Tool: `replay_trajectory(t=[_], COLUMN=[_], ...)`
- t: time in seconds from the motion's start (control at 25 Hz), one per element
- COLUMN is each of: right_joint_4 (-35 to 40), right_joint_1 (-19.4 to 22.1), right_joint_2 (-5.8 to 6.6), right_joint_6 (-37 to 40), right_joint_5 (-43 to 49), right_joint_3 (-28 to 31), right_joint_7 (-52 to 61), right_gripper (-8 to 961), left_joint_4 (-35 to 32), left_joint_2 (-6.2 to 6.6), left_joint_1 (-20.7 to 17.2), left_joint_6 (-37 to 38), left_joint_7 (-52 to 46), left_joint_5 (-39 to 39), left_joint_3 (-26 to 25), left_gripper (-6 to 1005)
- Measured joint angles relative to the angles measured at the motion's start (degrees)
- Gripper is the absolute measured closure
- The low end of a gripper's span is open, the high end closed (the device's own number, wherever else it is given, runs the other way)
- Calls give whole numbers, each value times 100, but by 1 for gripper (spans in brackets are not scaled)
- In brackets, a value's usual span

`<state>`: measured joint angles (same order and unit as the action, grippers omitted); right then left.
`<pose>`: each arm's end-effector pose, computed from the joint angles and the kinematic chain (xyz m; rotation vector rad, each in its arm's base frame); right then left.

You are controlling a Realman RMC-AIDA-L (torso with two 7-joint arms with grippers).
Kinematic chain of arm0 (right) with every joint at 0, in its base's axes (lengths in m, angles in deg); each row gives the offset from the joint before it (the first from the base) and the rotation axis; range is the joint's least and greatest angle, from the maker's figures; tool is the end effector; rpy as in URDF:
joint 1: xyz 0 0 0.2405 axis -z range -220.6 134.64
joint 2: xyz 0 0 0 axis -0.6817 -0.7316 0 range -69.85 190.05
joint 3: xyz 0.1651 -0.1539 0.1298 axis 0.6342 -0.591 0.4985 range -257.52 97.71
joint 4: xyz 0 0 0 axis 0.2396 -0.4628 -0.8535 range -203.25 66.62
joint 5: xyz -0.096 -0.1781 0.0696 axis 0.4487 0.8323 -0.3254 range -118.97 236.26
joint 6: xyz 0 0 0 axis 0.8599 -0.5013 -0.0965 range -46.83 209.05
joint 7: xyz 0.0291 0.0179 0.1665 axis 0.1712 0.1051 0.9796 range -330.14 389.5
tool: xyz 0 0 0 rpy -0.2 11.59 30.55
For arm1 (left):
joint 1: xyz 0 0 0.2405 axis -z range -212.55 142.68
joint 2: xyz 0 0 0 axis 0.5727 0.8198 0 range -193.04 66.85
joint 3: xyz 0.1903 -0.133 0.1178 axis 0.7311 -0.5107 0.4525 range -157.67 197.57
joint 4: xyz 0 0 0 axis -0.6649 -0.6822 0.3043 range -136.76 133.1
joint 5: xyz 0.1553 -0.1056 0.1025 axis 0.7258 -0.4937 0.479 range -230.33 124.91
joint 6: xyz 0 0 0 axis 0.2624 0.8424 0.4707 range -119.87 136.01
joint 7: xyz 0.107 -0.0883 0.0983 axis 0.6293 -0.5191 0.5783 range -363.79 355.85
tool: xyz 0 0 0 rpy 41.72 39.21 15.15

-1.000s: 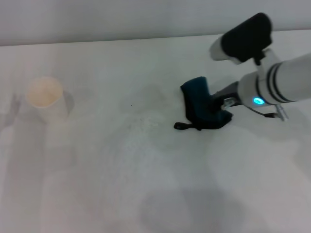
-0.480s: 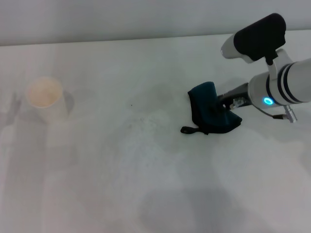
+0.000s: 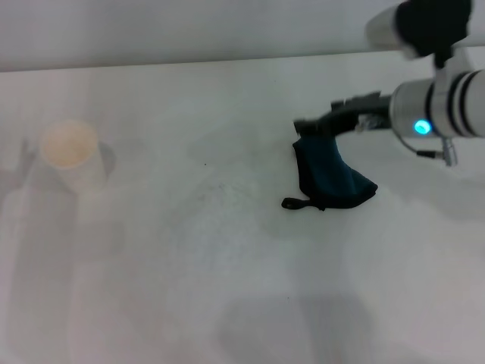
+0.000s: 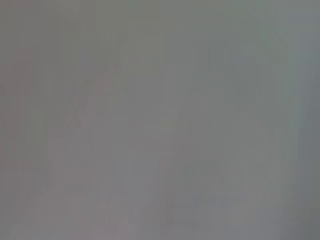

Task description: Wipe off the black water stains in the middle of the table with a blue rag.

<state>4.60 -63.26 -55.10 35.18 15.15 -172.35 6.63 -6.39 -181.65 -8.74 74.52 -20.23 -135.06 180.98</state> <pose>0.2375 0.3943 -0.0352 -2.2125 1.0406 0.0796 -0.3588 0.3549 -0.0091 -1.5199 -0.6957 -0.7032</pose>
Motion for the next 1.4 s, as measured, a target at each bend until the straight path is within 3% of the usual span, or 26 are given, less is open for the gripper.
replay_trajectory(t=[0.24,0.32,0.44,0.52,0.56,0.68,0.96,1.12,1.28,1.4], right_joint_4=[135,-45,-661,-1546,-1546,-2548,-4396,-5355,-5911,-5988], right_joint_1=[352,412,428,417,417,398,352,186,46,-29], right_joint_2=[34,44,48,48,48,49,36,22,10,2], right_joint_6=[-163,-364,-770,-1226,-1226,-1625,-1653,-1442,-1330,-1109], right_joint_5=[-2267,-3109,-4496,-5858,-5858,-6901,-7336,-7670,-7972,-8005], right_joint_3=[922,1293,1894,2510,2510,3197,4968,5778,6246,6304], right_joint_7=[-1847,-2548,-3709,-4953,-4953,-6252,-9234,-11374,-12841,-13141], right_gripper=[139,118,87,77,77,78,79,80,81,82], left_joint_4=[52,87,103,104,105,105,-19,-119,-54,-45], left_joint_2=[-2,-11,-18,-18,-20,-28,-49,-50,-36,-31], left_joint_1=[131,171,204,218,228,267,374,415,459,491], left_joint_6=[0,-2,-25,-38,-45,-54,-509,-832,-1058,-1297], left_joint_7=[0,0,0,0,0,0,0,-158,-534,-636], left_joint_5=[0,-4,-19,-26,-29,-44,-343,-546,-579,-630], left_joint_3=[-20,-20,-20,-24,-26,-29,-275,-677,-822,-953], left_gripper=[109,109,109,109,109,109,110,110,110,110])
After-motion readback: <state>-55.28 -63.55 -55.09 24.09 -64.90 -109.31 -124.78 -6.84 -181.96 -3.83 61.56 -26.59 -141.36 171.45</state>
